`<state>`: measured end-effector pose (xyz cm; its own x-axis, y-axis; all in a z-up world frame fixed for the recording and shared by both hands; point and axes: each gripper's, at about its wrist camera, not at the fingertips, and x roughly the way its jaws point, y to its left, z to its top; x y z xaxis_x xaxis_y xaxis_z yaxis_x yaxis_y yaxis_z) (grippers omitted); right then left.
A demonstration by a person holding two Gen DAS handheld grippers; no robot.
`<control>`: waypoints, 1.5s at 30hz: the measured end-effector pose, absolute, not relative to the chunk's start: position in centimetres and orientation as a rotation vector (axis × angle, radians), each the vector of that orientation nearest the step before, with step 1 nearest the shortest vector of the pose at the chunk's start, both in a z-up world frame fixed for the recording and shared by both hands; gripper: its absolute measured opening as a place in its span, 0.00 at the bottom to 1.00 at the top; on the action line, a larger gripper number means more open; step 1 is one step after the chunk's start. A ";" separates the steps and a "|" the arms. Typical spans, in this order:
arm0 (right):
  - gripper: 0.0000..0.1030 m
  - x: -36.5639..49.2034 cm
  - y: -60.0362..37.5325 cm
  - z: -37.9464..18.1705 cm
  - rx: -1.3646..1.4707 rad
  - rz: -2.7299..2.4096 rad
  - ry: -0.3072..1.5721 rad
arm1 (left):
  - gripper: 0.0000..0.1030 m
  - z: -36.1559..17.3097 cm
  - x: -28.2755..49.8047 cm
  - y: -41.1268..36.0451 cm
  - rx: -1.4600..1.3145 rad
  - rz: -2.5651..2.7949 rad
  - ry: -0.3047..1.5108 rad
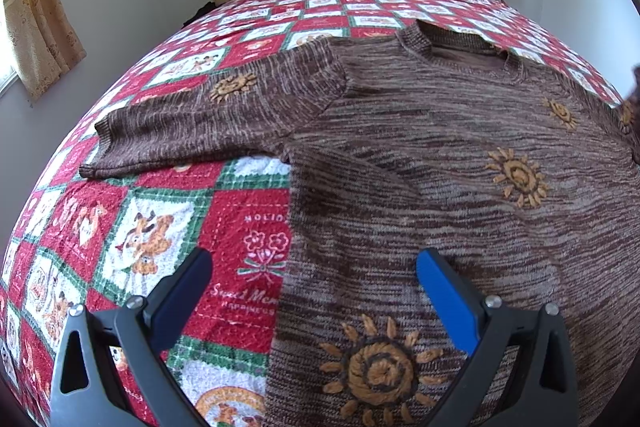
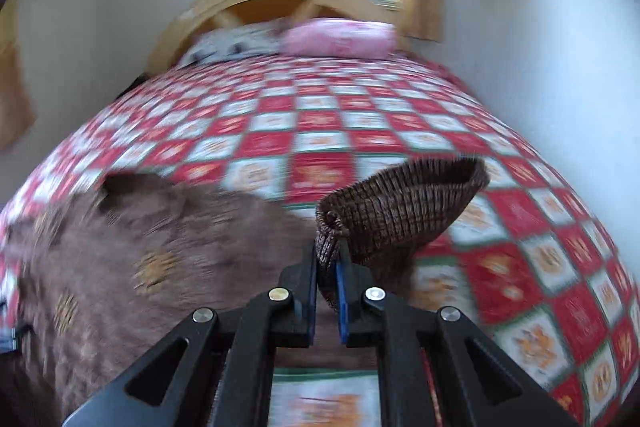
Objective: Fold small clothes
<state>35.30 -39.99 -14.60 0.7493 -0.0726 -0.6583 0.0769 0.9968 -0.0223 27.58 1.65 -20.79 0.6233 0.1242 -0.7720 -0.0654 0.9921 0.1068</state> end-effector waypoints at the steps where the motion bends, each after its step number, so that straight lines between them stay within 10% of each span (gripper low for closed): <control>1: 0.07 35.6 -38.1 -15.2 -0.013 -0.020 0.741 | 1.00 -20.8 27.6 1.6 0.072 0.109 0.892; 6: 0.17 35.5 -33.7 -18.8 -0.026 0.171 0.844 | 1.00 -20.8 27.6 1.7 0.053 0.038 0.907; 8: 0.45 34.4 -34.2 -19.1 0.000 0.187 0.830 | 1.00 -20.7 27.5 1.5 0.050 -0.009 0.912; 10: 0.53 32.8 -36.4 -19.0 0.076 0.206 0.794 | 0.98 -20.1 27.2 0.9 0.075 -0.036 0.892; 20: 0.56 26.9 -50.6 -18.0 0.373 -0.237 0.584 | 0.96 -13.8 29.0 -9.3 0.108 -0.248 0.781; 31: 0.68 25.3 -52.5 -19.8 0.504 -0.236 0.516 | 0.60 -15.6 36.3 -20.8 -0.063 -0.428 0.956; 45: 0.68 26.9 -51.6 -20.2 0.457 -0.215 0.571 | 0.51 -18.9 40.1 -26.2 -0.109 -0.448 1.059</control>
<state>26.90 -51.62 -20.19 0.8227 -0.0708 -0.5641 0.3192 0.8786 0.3552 40.11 -26.15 -18.86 0.4092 -0.4062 -0.8171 0.3034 0.9051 -0.2980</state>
